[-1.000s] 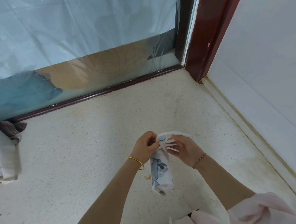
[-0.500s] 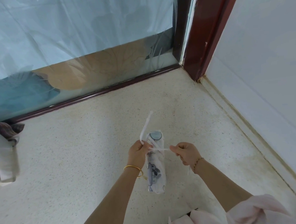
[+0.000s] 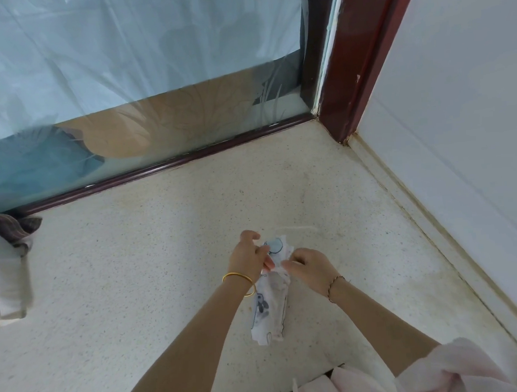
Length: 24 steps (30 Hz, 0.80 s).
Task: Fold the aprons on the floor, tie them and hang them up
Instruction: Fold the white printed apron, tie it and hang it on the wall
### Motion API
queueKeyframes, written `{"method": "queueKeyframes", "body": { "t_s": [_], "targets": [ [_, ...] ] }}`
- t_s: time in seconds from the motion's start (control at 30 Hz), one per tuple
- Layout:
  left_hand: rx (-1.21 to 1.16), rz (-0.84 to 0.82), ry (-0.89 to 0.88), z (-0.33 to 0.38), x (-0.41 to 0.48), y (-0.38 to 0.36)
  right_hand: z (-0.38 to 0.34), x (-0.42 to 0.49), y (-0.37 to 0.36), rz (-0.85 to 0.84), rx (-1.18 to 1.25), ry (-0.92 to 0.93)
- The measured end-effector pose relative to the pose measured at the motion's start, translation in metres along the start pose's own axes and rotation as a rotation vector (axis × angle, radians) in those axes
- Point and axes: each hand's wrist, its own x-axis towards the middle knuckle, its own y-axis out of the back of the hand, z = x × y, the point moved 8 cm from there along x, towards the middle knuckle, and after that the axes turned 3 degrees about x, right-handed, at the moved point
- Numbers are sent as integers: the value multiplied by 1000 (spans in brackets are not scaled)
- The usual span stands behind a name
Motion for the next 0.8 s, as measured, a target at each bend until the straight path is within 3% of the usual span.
{"method": "queueKeyframes", "body": {
  "t_s": [0.17,0.3,0.4,0.53,0.7,0.8],
  "targets": [
    [310,-106,-22,4,0,-12,-25,0,5,-23,188,74],
    [335,-324,-74,11,-9,-29,-36,0,7,-47,195,101],
    [201,-328,-26,8,-10,-27,-38,2,4,-77,279,70],
    [42,-275,48,-1,-7,-21,-19,4,8,-39,507,-152],
    [-61,-259,126,-11,-7,-17,-5,4,12,13,65,-41],
    [-170,-217,150,-15,-5,-11,3,2,18,27,54,-89]
  ]
}}
